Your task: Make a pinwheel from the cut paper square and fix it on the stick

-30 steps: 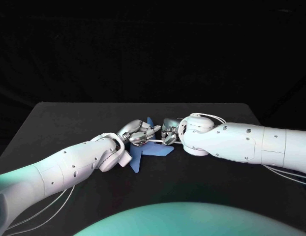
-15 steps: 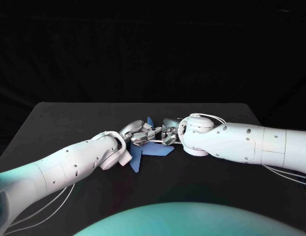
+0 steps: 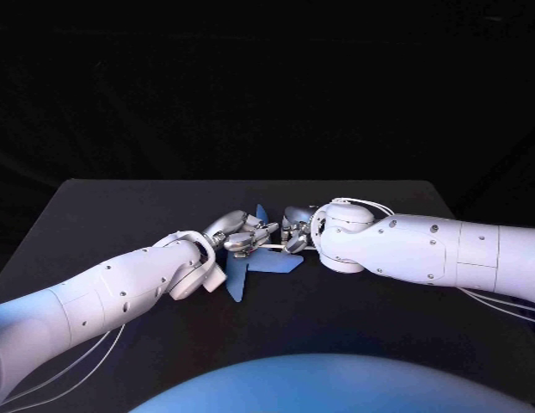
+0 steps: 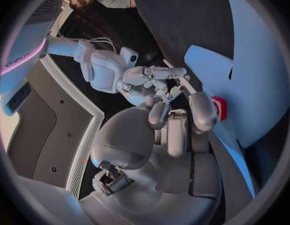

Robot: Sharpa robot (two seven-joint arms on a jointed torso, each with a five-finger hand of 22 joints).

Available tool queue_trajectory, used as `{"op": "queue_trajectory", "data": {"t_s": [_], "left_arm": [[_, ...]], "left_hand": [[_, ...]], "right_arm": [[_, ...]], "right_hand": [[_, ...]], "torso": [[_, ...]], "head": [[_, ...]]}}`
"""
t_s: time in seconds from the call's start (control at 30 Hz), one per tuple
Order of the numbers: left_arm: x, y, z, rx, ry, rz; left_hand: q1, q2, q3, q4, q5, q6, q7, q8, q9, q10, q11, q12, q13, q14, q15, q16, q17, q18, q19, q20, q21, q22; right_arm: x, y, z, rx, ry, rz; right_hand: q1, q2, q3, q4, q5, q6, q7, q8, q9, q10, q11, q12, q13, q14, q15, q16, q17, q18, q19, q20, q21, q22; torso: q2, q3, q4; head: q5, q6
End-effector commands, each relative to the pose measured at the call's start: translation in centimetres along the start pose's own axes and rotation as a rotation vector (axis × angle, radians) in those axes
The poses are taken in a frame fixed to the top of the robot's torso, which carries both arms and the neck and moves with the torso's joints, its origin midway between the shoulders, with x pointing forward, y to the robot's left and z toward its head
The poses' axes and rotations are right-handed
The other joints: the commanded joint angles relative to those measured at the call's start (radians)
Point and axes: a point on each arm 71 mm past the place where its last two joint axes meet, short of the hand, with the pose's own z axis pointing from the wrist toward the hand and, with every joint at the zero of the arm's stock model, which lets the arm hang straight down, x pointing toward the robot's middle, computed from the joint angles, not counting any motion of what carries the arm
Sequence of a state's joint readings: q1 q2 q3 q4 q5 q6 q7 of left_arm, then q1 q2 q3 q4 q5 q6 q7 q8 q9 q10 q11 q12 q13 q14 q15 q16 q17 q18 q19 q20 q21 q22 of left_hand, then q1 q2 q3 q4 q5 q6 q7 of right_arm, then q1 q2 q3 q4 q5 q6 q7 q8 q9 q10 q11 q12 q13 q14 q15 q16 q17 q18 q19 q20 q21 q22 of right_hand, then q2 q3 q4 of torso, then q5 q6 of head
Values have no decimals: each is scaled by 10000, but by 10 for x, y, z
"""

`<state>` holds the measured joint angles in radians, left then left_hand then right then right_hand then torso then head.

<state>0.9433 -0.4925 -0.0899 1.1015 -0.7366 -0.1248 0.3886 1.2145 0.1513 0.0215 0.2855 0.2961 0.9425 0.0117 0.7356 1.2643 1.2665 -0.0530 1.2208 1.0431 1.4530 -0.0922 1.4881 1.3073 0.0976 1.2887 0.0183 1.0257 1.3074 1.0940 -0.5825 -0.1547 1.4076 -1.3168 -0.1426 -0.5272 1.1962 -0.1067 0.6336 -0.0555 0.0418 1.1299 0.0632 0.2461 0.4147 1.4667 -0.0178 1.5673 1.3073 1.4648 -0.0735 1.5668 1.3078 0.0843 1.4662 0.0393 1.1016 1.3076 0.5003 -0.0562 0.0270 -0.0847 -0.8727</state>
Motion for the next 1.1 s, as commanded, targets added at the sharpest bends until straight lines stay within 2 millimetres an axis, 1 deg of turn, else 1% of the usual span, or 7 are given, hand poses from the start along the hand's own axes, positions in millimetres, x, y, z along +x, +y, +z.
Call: {"op": "queue_trajectory", "data": {"t_s": [0.03,0.07,0.13,0.37,0.57,0.77,1.1], "left_arm": [[-7,-2,-5,251,-881,-1352],[-10,-6,-7,396,-1018,-1700],[-16,-13,-11,712,-1242,-2515],[-39,-35,-27,1287,-1550,-3914],[-70,-49,-48,1494,-2138,-4263],[-92,-54,-66,1435,-2636,-4390],[-94,-56,-72,1346,-2624,-4678]], "left_hand": [[-330,-343,-257,50,-425,-656,286,-1261,-488,-2007,326,-2342,-2398,-1082,273,-1294,-1020,512,-1267,260,-2568,-510],[-292,-401,-351,9,-498,-668,423,-1602,-734,-2375,452,-2912,-3028,-1526,393,-1872,-1678,612,-1613,422,-3501,-1006],[-309,-503,-663,29,-617,-745,615,-2201,-1211,-2532,644,-3404,-3569,-2312,583,-3059,-2953,821,-2055,620,-5180,-1971],[-270,-475,-1504,57,-1335,-1014,920,-2834,-1865,-2920,957,-3924,-4306,-3596,876,-4789,-4556,825,-2114,895,-6222,-2720],[-133,-458,-1664,40,-1377,-1028,939,-2885,-1962,-2941,979,-3968,-4430,-3681,903,-4969,-4677,835,-2074,920,-6371,-2835],[-40,-446,-1726,38,-1369,-1015,938,-2894,-1999,-2931,979,-3975,-4481,-3688,904,-5028,-4714,840,-2036,925,-6426,-2883],[-30,-410,-1797,60,-1398,-1004,946,-2900,-2031,-2926,984,-3982,-4525,-3703,906,-5088,-4756,841,-2004,928,-6472,-2923]], "right_arm": [[-3,-3,0,-100,-341,133],[-3,-4,0,-113,-402,203],[-5,-6,-1,-141,-514,357],[-7,-15,-8,-227,-769,911],[-17,-35,-27,-305,-1082,1894],[-32,-71,-48,180,-1516,2489],[-59,-174,-73,2302,-3233,3885]], "right_hand": [[-55,97,45,-6,69,173,-120,46,21,1041,-47,35,2635,1060,-45,40,2630,-42,50,-97,-37,1545],[-55,97,45,-6,69,173,-120,46,21,1041,-47,35,2635,1060,-45,40,2630,-42,50,-97,-37,1545],[-59,97,48,-9,69,172,-120,48,23,1041,-47,35,2635,1060,-45,40,2630,-41,50,-97,-41,1544],[-68,98,53,-13,68,172,-120,51,27,1041,-46,35,2635,1060,-45,40,2630,-42,51,-97,-34,1545],[-76,98,58,-17,68,172,-120,54,31,1041,-46,35,2635,1060,-45,40,2630,-44,55,-97,-19,1549],[-92,89,62,-26,68,174,-122,61,39,1041,-47,35,2635,1060,-46,40,2630,-49,62,-98,10,1555],[-120,70,68,-42,69,182,-128,76,54,1041,-51,35,2635,1060,-47,40,2630,-63,80,-100,94,1575]], "torso": [[1,-4,1],[-1,-4,-7],[0,-1,-4],[1,23,-12],[-21,10,-36],[-49,2,-50],[-95,-21,-118]], "head": [[-19,1],[-11,1],[-15,1],[-46,1],[-142,1],[-372,1],[-994,1]]}}
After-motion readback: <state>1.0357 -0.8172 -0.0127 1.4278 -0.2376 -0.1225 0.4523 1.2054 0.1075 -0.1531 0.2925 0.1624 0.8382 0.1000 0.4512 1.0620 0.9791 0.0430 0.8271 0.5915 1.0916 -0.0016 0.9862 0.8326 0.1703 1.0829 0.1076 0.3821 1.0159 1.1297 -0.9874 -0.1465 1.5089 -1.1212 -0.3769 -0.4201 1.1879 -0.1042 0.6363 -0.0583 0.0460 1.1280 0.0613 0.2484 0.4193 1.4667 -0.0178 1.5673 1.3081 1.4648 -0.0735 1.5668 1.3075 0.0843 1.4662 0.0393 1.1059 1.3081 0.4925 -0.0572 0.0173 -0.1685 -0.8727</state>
